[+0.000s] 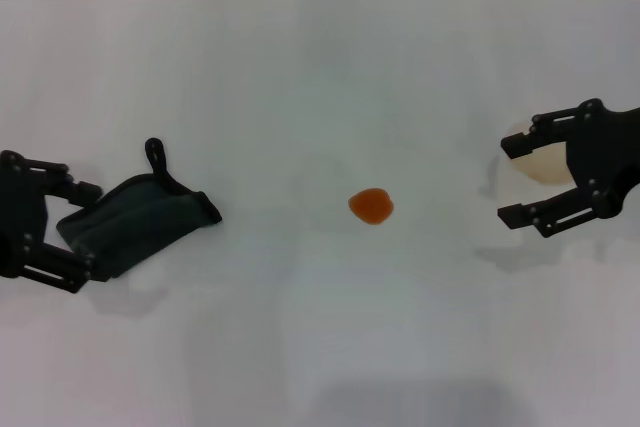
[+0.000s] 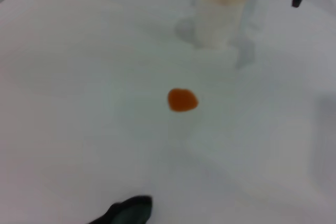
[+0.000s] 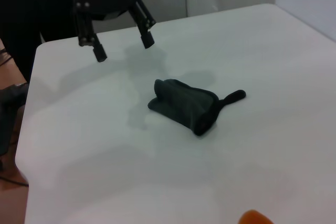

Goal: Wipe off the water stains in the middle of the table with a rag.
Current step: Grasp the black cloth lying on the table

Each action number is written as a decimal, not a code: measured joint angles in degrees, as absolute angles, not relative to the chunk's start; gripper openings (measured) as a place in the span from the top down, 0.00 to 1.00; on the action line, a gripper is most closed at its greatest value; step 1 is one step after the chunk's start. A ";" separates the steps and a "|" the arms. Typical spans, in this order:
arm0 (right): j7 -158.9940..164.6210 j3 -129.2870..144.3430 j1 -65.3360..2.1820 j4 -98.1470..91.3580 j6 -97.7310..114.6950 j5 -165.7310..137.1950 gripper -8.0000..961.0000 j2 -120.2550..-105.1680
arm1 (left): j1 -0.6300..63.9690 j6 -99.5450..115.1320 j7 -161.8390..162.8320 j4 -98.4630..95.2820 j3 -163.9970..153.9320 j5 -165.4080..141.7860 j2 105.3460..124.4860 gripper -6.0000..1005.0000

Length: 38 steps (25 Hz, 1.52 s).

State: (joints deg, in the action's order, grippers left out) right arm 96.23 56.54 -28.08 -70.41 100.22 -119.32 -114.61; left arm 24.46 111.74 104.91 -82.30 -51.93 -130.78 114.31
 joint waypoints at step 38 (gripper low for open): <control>97.04 61.61 -29.98 -67.67 94.92 -118.28 0.13 -115.31 | 29.41 85.73 107.90 -73.68 -67.98 -154.04 119.62 0.13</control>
